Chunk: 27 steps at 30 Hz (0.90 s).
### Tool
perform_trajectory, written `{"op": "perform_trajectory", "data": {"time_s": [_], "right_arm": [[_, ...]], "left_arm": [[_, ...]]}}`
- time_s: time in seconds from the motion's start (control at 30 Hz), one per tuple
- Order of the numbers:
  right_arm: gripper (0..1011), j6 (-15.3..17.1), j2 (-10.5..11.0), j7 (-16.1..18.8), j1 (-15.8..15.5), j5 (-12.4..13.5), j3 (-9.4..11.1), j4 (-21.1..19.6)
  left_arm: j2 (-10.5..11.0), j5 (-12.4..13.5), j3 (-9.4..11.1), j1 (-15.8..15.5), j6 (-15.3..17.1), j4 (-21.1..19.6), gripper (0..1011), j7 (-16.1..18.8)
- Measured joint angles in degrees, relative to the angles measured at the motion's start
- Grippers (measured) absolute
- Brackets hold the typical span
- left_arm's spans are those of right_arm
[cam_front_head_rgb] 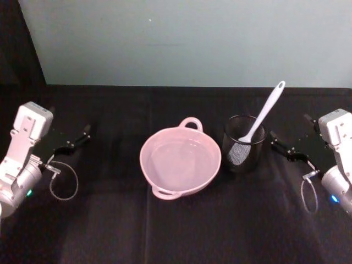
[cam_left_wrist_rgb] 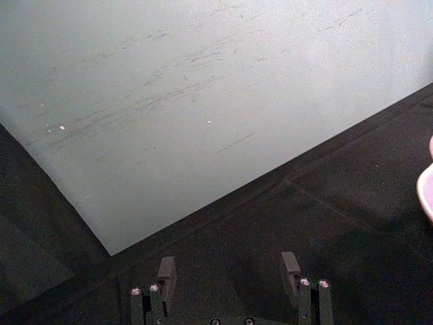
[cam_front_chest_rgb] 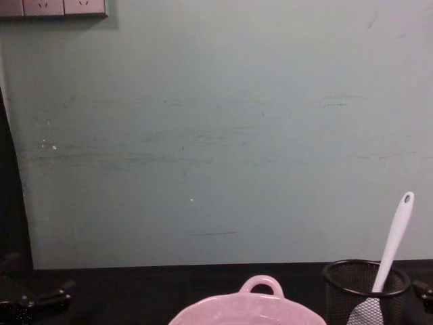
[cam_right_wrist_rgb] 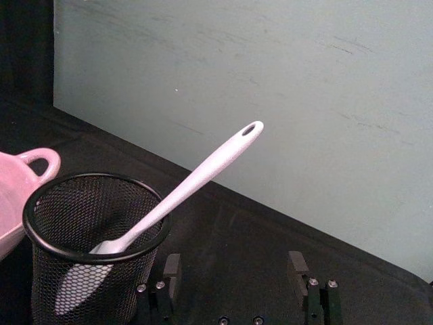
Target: Use the one hand to pick up the spoon and stir the clear water in the bowl.
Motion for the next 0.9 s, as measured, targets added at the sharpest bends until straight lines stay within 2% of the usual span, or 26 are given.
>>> {"op": "perform_trajectory", "data": {"time_s": [0.83, 0.9], "right_arm": [[1002, 0.0, 0.0, 0.0, 0.0, 0.0, 0.0, 0.0], [1002, 0.3, 0.4, -0.1, -0.4, -0.7, 0.3, -0.8]], "left_arm": [[0.0, 0.0, 0.0, 0.0, 0.0, 0.0, 1011, 0.0], [0.0, 0.0, 0.0, 0.0, 0.0, 0.0, 1011, 0.0]]}}
